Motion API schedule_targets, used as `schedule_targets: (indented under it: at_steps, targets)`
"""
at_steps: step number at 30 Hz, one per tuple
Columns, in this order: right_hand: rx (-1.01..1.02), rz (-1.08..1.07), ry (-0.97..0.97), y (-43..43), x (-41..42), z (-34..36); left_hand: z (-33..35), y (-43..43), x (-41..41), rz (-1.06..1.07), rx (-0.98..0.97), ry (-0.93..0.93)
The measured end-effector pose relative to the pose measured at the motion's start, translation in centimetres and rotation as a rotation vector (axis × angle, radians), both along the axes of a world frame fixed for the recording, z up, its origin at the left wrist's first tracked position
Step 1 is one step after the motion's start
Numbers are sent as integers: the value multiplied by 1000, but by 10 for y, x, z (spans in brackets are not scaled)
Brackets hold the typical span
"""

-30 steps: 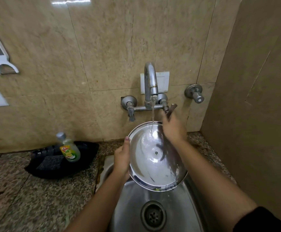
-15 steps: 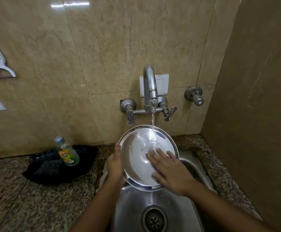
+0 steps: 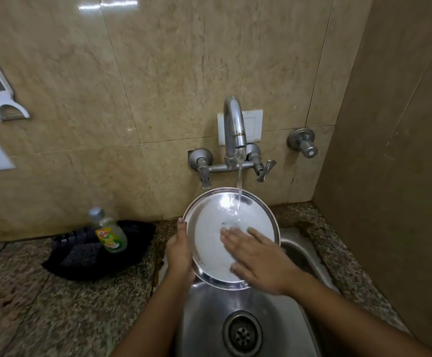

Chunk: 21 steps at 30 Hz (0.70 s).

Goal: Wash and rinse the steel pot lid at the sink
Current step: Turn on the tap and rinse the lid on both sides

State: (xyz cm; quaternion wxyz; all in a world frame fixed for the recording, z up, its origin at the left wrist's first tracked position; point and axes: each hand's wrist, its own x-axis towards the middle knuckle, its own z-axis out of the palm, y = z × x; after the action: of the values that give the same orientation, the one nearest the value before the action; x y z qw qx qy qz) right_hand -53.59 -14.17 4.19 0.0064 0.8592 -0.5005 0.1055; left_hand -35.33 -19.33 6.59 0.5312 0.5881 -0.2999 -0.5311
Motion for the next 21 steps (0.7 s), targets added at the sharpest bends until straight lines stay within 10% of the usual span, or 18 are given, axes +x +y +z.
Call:
schedule_targets:
  at_steps: [6, 13, 17, 21]
  targets:
    - [-140, -502, -118, -47, -14, 14, 2, 12, -14, -85, -48, -22]
    - [-153, 25, -118, -85, 14, 54, -3, 14, -5, -330, -183, -155]
    - [180, -159, -292, -84, -25, 65, -2, 4, 4, -397, -218, -212]
    - [89, -17, -148, -82, -3, 71, 6, -5, -4, -515, -241, -206]
